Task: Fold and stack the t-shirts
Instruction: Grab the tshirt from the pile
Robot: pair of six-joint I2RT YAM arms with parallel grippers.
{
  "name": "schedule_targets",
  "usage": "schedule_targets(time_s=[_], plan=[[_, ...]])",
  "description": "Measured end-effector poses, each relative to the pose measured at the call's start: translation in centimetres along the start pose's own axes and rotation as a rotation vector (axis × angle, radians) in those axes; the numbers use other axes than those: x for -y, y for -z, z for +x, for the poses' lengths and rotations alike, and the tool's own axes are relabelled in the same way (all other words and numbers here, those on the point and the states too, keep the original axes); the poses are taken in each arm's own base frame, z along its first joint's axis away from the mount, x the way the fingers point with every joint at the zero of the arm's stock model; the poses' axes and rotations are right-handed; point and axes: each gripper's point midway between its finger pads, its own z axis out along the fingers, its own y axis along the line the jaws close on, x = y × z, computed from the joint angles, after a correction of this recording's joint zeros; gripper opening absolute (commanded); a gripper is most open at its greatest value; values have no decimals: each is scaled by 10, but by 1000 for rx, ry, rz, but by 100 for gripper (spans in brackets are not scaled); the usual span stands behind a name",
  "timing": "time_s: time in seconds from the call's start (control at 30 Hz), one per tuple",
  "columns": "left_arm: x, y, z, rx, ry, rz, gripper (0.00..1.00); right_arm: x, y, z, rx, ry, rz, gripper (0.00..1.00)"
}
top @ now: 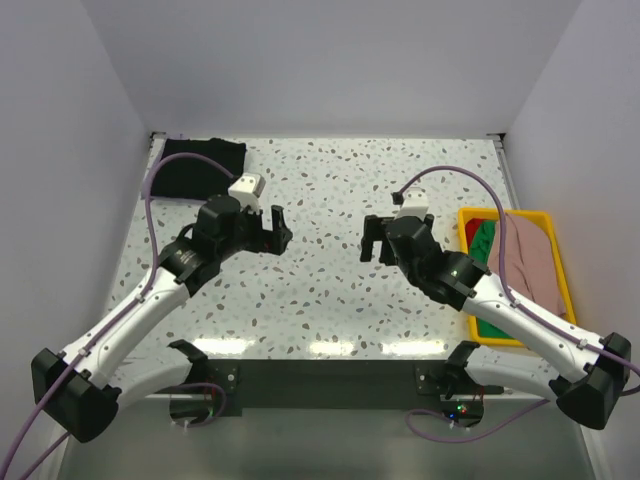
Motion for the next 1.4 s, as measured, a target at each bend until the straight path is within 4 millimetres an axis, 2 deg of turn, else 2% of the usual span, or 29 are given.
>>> schedule_targets(time_s=[0.23, 0.33, 0.4, 0.47, 0.53, 0.6, 0.67, 0.7, 0.77, 0.87, 1.0, 1.13, 1.27, 1.33, 1.4], plan=[[3, 3, 8, -14, 0, 27, 100, 8, -3, 0, 8, -5, 48, 99], [7, 8, 5, -2, 1, 51, 100, 19, -17, 4, -37, 21, 128, 99], [9, 12, 3, 12, 1, 63, 100, 36, -33, -5, -68, 13, 211, 99], [10, 15, 2, 23, 0, 71, 100, 69, -51, -26, -72, -35, 329, 97], [11, 16, 3, 23, 0, 77, 100, 120, -60, -44, -60, -119, 460, 94], [11, 15, 6, 20, 0, 84, 100, 183, -54, -55, -43, -228, 597, 92], [10, 15, 11, 12, 0, 86, 100, 240, -41, -57, -28, -335, 722, 89], [10, 15, 13, 7, 0, 85, 100, 264, -33, -55, -22, -384, 775, 89], [10, 15, 16, 2, 0, 88, 100, 297, -21, -47, -21, -454, 860, 88], [11, 16, 16, 4, 0, 97, 100, 321, -20, -32, -44, -509, 928, 87], [13, 16, 16, 4, 0, 107, 100, 347, -33, -3, -106, -572, 1002, 87], [14, 16, 16, 4, 0, 114, 100, 364, -41, 19, -141, -617, 1051, 86], [15, 16, 17, 0, -1, 121, 100, 375, -44, 26, -124, -651, 1078, 82], [15, 16, 17, -1, -1, 124, 100, 378, -45, 25, -107, -661, 1084, 77], [15, 16, 17, -2, -1, 124, 100, 379, -46, 25, -90, -665, 1086, 67]])
